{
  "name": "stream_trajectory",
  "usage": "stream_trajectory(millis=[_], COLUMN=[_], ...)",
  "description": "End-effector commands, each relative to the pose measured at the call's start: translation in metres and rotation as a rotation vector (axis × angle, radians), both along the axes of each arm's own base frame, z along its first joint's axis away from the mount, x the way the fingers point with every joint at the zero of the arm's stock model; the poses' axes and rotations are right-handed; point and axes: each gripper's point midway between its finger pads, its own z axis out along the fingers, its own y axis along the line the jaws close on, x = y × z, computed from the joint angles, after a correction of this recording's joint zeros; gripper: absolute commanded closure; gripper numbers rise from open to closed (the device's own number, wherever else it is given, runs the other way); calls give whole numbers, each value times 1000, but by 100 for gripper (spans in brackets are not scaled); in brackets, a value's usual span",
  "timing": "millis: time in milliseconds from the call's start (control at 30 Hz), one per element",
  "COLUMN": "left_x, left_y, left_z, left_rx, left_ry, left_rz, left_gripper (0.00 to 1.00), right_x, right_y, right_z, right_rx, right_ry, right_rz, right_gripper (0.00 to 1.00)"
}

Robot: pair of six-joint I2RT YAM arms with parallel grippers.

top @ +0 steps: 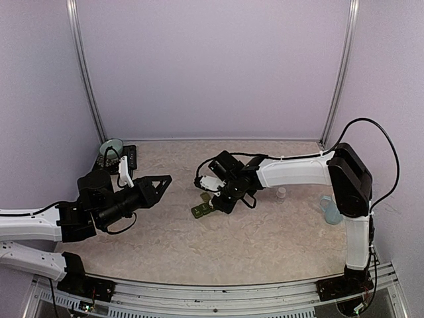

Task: Sort the pills into containers
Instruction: Pour the pill into the compartment of the pill container.

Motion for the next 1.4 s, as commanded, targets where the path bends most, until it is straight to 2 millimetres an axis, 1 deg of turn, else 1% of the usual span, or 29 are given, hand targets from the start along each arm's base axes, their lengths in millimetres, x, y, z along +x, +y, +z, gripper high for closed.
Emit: stream_trajectory(millis=[0,433,633,833,967,1233,1267,1367], left_x=[0,0,0,1,1,1,2,2], left_y=[2,3,3,2,2,0,0,0], left_z=[7,10,12,12,13,11,11,12], left_rx=[-29,-28,-31,-28,-27,-24,-25,-27], left_ry=[-15,-20,-23,-21,-20,-16,-17,-19], left_rz=[-2,1,1,0,1,-2,-2,-2], left_gripper=[79,79,79,79,79,79,79,79], right_x=[0,-1,-2,-5,-4,-4,-7,-8], right_y=[4,3,3,4,5,5,7,7], right_z=[2,4,5,12,20,33,33,32], right_rx=[-18,-23,4,71,131,180,194,200], right_ry=[-8,-16,-26,-50,-87,-123,-108,-112], right_rz=[9,7,6,9,1,-1,15,16], right_gripper=[100,100,100,100,100,100,100,100])
